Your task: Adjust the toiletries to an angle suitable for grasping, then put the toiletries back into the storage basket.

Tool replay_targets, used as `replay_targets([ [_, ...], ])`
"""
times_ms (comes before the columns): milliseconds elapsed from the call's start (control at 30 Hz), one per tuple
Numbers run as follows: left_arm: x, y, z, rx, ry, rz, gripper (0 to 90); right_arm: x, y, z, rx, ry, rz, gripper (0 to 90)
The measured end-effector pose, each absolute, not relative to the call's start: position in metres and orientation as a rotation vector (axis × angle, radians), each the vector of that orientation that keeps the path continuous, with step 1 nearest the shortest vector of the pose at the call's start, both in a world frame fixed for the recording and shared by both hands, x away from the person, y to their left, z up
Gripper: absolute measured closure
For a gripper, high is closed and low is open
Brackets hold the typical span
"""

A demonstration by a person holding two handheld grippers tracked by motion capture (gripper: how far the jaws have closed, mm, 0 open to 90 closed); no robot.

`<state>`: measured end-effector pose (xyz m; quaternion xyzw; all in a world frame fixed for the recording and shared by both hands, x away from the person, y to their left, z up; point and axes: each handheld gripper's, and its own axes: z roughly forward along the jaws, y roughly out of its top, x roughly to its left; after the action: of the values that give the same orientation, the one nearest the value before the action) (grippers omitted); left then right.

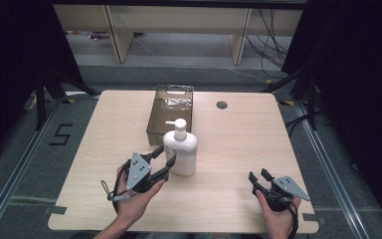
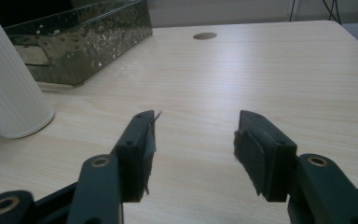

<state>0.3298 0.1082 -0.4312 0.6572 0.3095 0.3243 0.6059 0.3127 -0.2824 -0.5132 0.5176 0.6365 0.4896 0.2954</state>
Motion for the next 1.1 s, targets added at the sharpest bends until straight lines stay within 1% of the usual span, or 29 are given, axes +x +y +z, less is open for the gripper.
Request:
replay_targets([
  [100,0.333,0.106,-0.426,1.500,0.719,0.758,42.0,0.312,-0.284,-0.513,1.364,1.691,1.310,46.8],
  [233,0.337,0.104,-0.417,1.485,0.723,0.768,40.5,0.310,-0.286,-0.513,1.370,1.686,1.298,46.8],
  [333,0.340,0.104,-0.413,1.478,0.727,0.773,40.4,0.309,-0.282,-0.514,1.405,1.664,1.332,46.7],
  [467,0.346,0.101,-0.406,1.468,0.738,0.776,40.6,0.312,-0.286,-0.513,1.367,1.687,1.295,46.6],
  [733,0.348,0.089,-0.406,1.483,0.735,0.782,41.2,0.313,-0.284,-0.514,1.404,1.679,1.330,46.4],
  [900,0.351,0.077,-0.404,1.484,0.753,0.791,41.3,0.313,-0.287,-0.514,1.376,1.691,1.324,45.3],
  [1100,0.355,0.072,-0.401,1.478,0.782,0.809,41.8,0.312,-0.285,-0.514,1.373,1.690,1.311,44.9],
])
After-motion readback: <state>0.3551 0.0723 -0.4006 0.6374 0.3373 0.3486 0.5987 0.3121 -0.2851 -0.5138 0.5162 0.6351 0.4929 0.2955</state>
